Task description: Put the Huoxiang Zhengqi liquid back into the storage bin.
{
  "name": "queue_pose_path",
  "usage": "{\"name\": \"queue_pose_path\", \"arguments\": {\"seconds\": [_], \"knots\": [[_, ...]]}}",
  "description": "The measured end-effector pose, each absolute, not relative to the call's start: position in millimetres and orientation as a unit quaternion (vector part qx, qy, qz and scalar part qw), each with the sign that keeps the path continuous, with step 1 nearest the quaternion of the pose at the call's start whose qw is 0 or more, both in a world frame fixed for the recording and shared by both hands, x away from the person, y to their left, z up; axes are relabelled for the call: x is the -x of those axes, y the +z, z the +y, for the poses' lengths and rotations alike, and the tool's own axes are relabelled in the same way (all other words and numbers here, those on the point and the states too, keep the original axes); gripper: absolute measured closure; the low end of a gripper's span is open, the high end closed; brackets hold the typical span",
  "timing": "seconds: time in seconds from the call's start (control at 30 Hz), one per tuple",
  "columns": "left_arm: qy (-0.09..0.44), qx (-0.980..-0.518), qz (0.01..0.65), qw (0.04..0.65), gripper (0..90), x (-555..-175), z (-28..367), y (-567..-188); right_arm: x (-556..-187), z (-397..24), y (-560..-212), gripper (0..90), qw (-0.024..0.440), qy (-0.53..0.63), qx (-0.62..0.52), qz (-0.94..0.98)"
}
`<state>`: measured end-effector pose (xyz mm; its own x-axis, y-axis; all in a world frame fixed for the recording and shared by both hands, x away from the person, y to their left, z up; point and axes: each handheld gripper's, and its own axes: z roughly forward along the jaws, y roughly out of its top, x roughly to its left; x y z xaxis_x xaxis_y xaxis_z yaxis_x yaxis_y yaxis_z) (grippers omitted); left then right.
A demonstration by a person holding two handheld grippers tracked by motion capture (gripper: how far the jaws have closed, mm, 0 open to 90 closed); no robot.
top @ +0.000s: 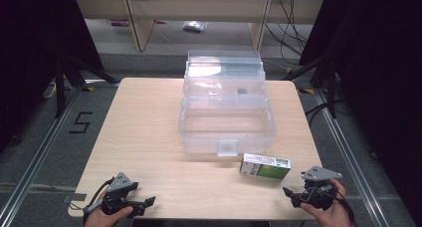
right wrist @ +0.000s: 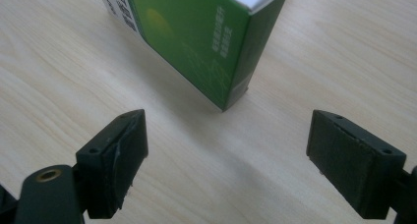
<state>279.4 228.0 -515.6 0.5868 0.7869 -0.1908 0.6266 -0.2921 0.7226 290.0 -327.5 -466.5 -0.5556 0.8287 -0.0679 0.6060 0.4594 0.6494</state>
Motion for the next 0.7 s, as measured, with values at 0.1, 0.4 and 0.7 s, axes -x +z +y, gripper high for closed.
{"name": "queue_pose_path", "arguments": {"seconds": [0.1, 0.4, 0.7], "knots": [[0.1, -0.793, 0.446, 0.403, 14.8, -279.1, 226.4, -516.0, -289.6, -326.5, -464.0, 16.4, 0.192, 0.294, -0.429, 0.832], [0.101, -0.797, 0.444, 0.397, 14.8, -279.5, 228.0, -515.7, -291.7, -325.7, -451.2, 16.6, 0.194, 0.289, -0.404, 0.846], [0.102, -0.794, 0.443, 0.403, 14.8, -279.4, 227.0, -516.0, -298.0, -320.5, -442.5, 17.1, 0.195, 0.28, -0.391, 0.855]]}}
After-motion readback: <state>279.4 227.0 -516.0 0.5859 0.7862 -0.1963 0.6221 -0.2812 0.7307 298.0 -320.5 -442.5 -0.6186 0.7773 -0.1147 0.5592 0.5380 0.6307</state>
